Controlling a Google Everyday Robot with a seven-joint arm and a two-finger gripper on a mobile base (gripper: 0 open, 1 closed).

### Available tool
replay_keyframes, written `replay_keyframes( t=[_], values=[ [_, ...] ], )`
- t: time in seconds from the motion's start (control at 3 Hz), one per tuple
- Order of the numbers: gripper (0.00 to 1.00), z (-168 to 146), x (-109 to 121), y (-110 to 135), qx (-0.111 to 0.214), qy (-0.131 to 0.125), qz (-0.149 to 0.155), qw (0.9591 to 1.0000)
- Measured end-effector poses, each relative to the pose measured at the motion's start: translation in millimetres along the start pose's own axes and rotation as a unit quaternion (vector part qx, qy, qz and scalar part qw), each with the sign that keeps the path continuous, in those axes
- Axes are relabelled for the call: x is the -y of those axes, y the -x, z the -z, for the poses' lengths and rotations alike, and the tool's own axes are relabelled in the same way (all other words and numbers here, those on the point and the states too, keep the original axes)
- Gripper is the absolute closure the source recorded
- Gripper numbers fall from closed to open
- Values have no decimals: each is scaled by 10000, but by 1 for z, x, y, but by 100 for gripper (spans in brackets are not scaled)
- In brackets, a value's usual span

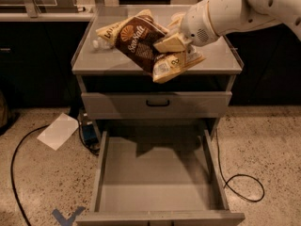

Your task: Pick brown chip bag from middle drawer and place on counter

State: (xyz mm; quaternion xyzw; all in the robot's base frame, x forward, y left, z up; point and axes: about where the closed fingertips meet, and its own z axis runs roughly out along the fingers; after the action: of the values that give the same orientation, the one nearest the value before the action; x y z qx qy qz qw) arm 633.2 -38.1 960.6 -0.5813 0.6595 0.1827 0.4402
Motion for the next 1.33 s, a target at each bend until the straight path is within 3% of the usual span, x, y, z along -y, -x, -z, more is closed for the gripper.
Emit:
replay_keyframes(
  t=[0.33, 0.67, 1.0, 1.33],
  values=[
    [100, -2, 14, 1, -157, 72, 61, 9998],
    [100, -27, 46, -26, -812, 345, 83, 9961],
    [100, -55, 73, -67, -1481, 674, 35, 9867],
    [100, -38, 92, -70, -1616, 455, 58, 9858]
  ],
)
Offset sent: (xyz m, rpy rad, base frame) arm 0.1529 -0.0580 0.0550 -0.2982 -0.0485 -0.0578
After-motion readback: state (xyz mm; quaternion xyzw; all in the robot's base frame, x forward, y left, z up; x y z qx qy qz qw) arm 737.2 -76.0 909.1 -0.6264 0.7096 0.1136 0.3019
